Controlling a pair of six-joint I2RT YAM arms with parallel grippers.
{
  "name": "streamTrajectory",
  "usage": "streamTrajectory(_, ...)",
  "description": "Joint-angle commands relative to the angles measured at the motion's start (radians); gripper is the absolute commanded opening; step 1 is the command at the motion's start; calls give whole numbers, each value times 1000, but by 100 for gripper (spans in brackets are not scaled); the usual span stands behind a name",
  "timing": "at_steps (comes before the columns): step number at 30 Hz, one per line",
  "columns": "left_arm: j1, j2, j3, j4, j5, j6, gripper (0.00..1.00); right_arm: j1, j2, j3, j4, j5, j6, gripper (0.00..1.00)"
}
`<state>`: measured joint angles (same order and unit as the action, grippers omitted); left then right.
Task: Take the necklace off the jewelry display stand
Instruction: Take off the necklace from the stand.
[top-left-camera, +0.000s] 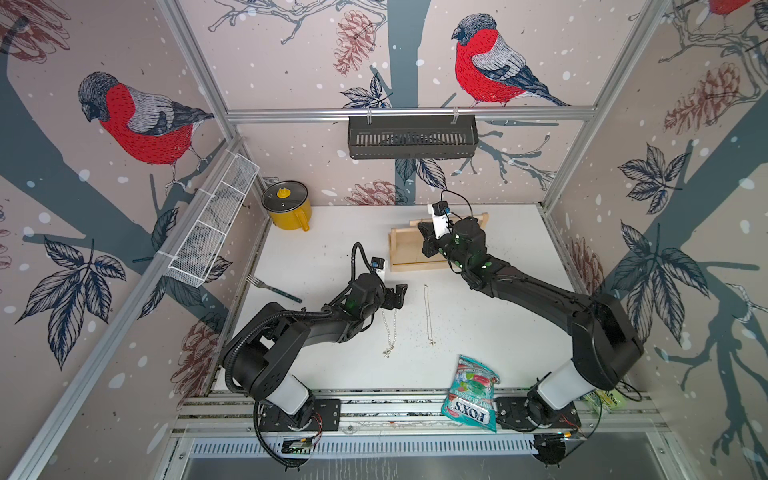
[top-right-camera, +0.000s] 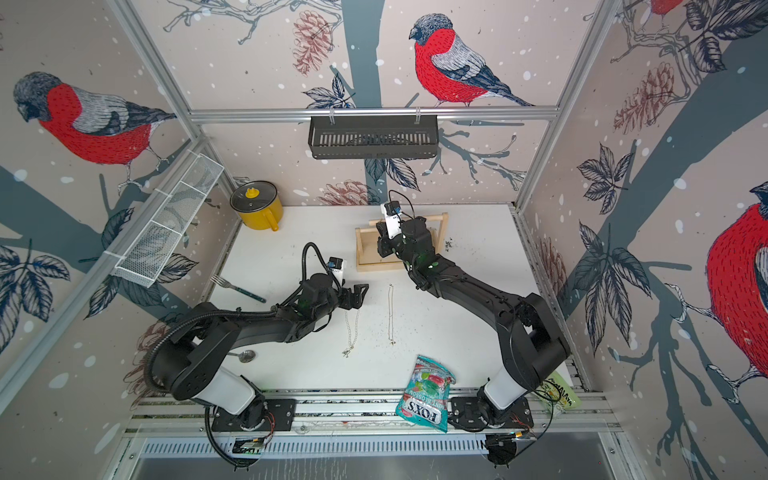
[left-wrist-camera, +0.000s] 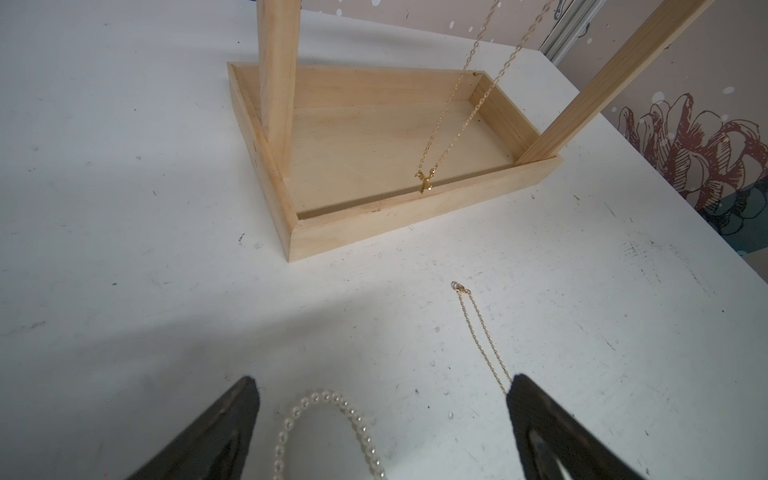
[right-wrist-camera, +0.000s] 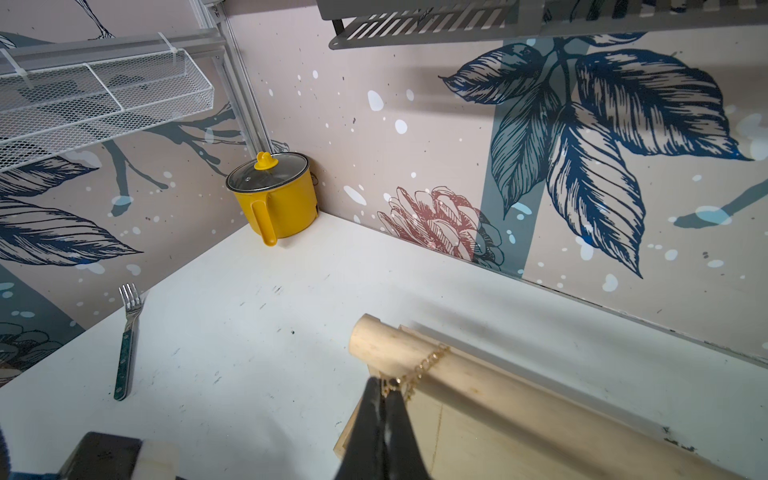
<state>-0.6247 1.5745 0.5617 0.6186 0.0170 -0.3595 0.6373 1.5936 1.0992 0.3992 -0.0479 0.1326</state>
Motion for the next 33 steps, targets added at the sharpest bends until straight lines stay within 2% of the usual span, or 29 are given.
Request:
streamTrajectory(1, 7, 23, 22, 32, 57, 31, 90, 3, 6, 11, 30, 6, 1, 1)
streamTrajectory(9, 7, 90, 109, -4, 107, 66, 84, 10, 1, 16, 37, 0, 4, 1)
streamTrajectory(15, 8, 119, 138, -2, 106, 80, 83, 15, 10, 27, 50, -13, 0, 1)
streamTrajectory(33, 33, 156, 121, 27, 93, 94, 82, 33, 78, 99, 47, -49, 1, 1)
